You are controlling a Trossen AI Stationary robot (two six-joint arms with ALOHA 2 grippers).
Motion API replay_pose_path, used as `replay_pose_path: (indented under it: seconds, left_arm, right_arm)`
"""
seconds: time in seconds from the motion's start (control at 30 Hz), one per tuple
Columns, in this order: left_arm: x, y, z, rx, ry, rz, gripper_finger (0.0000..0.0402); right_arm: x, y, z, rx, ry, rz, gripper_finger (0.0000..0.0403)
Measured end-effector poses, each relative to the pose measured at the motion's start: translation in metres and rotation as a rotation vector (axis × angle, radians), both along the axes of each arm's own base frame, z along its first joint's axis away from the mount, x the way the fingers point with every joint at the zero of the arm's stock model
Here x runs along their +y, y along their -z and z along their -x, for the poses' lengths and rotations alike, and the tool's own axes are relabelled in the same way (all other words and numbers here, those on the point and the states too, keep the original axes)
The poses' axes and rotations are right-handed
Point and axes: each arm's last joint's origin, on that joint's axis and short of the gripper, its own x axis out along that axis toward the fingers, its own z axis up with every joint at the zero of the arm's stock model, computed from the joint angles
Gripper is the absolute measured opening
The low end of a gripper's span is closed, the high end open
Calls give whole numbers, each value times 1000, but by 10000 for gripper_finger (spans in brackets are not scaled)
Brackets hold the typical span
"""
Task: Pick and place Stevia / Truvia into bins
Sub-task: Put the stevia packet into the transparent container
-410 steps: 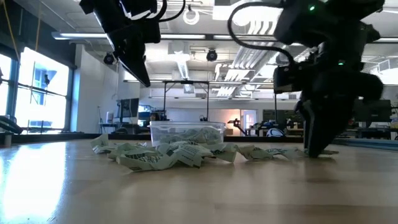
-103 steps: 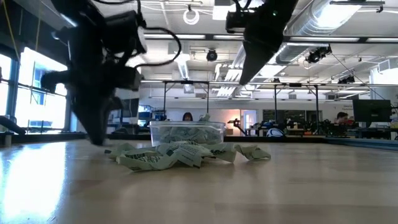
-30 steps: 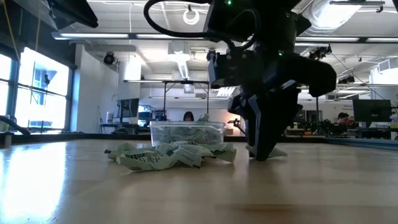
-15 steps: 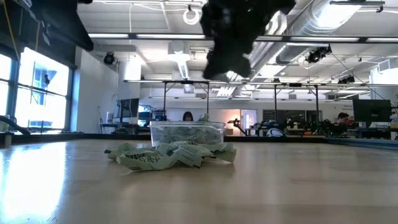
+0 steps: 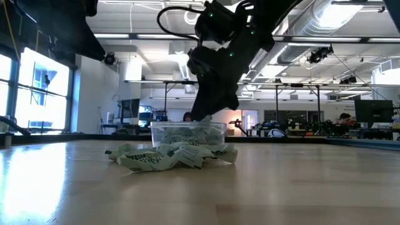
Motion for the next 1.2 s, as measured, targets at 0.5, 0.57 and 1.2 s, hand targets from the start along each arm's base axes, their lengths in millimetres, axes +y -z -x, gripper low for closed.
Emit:
replay_pose_path:
  seconds: [0.5,0.57,1.2]
  left_arm:
    - [-1,0,-6,-46,-58,-18,90]
    - [-3,2,-11,-28,-28,-30,90]
    - [-33,89,-91,210,413,-133,134]
  right_arm:
    - [7,4,4,73,-139,113,72]
    - [11,-18,2,0,-147,163,77]
    - [86,-61,60,259,-226,370,207]
